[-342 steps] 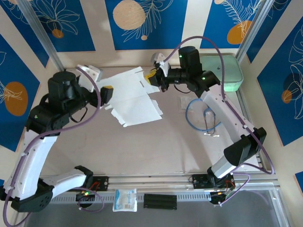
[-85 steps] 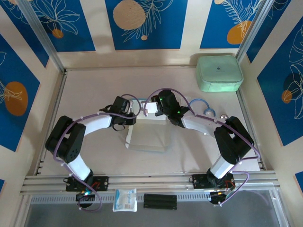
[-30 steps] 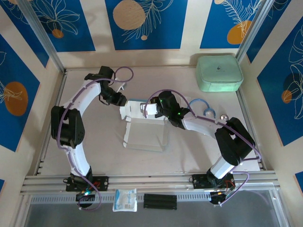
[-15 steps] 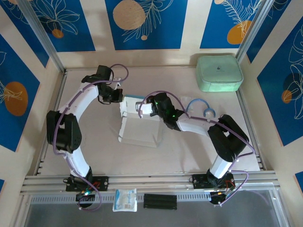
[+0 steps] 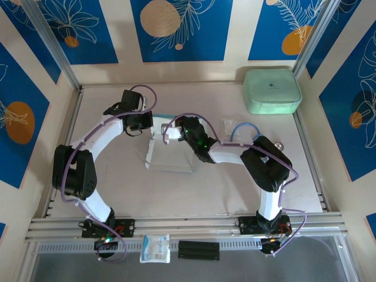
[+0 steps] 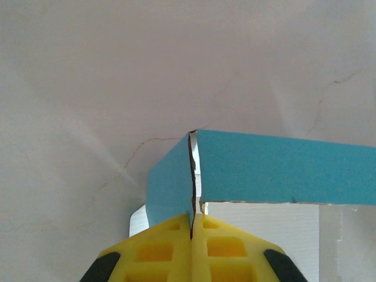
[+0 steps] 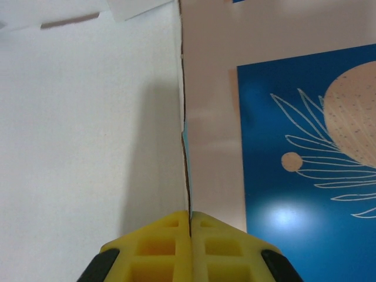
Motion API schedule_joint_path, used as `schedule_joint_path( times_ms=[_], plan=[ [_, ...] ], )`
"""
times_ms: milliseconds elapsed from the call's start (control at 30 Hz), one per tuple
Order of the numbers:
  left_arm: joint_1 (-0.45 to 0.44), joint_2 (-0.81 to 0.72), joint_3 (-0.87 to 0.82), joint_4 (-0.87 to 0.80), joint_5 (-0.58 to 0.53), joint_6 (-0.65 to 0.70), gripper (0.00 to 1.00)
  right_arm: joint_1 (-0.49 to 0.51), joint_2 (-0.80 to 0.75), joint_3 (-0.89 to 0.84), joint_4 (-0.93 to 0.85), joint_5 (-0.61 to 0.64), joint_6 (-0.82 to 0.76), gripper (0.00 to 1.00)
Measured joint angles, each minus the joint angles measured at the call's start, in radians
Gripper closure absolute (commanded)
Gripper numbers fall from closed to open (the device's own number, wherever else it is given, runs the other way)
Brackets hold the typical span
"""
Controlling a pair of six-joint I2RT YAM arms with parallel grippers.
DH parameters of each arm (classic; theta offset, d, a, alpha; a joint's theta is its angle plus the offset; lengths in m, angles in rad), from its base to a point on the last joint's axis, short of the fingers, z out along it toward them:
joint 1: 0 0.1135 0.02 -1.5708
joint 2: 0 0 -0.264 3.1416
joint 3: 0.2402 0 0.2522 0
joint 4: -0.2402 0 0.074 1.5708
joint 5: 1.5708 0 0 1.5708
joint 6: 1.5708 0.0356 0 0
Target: Fold the paper box
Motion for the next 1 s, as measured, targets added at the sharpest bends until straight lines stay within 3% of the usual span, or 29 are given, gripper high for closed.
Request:
schedule_joint_path(
  times_ms=[133, 400, 633, 833, 1000],
  plan=[
    [-0.014, -0.002, -0.041, 0.061, -0.006, -0.060, 0.91, 0.000, 0.021, -0.023, 0.042, 0.015, 0.001, 0.96],
    [-0.059, -0.085, -0.190, 0.191, -0.005, -0.134, 0.75, -0.001, 0.019, -0.084, 0.132, 0.014, 0.000, 0.96],
    [-0.076, -0.126, -0.290, 0.192, 0.036, -0.124, 0.59, -0.003, 0.017, -0.122, 0.192, -0.009, -0.019, 0.96],
    [-0.074, -0.302, -0.311, 0.191, 0.071, 0.008, 0.49, -0.008, 0.014, -0.137, 0.214, -0.023, -0.037, 0.97],
    [-0.061, -0.503, -0.290, 0.152, 0.016, 0.235, 0.44, -0.015, 0.008, -0.141, 0.209, -0.039, -0.037, 0.97]
  ],
)
